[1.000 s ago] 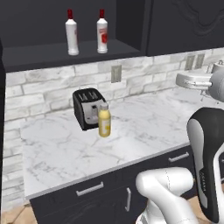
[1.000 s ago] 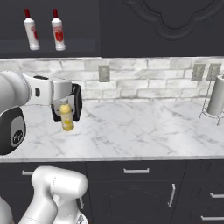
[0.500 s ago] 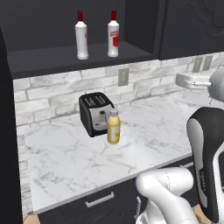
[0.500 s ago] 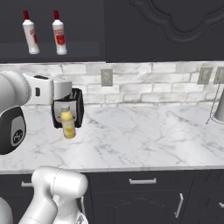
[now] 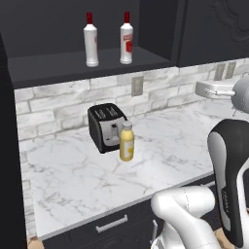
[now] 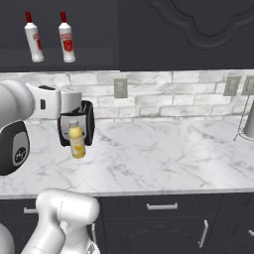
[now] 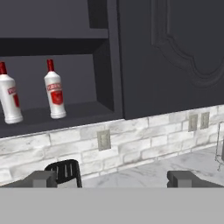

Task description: Sort all alcoholic drinks to one cabinet, and non-alcoholic drinks to the other.

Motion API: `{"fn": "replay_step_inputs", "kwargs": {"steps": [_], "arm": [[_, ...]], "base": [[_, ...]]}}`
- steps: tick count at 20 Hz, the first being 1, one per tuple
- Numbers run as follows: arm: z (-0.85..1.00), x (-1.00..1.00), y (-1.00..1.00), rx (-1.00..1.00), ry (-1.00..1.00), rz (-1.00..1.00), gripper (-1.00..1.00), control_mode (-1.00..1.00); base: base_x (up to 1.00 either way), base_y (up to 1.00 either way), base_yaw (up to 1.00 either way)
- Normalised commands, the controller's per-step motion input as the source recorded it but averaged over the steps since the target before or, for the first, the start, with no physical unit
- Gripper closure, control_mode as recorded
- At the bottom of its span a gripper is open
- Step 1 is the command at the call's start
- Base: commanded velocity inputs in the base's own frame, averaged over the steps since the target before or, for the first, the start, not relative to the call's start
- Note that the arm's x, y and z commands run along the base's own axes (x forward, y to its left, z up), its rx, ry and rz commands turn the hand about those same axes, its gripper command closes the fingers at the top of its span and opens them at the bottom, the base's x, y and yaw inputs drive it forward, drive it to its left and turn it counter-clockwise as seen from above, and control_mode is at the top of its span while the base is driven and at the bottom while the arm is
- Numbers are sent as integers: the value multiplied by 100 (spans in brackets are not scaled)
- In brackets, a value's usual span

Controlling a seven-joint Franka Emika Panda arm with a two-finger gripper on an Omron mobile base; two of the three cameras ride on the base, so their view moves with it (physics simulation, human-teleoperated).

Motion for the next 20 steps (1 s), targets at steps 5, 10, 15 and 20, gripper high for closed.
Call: {"fn": "replay_step_inputs", "kwargs": {"steps": [5, 10, 15, 20], "arm": [[-4, 0, 0, -1, 0, 0, -100, -100], [-38, 0, 1, -3, 13, -1, -100, -100], [-49, 0, 6, -2, 22, -1, -100, -100], [-42, -1, 8, -2, 20, 0, -100, -100]], "base": [[0, 0, 0], [0, 0, 0], [0, 0, 0], [0, 0, 0]]}}
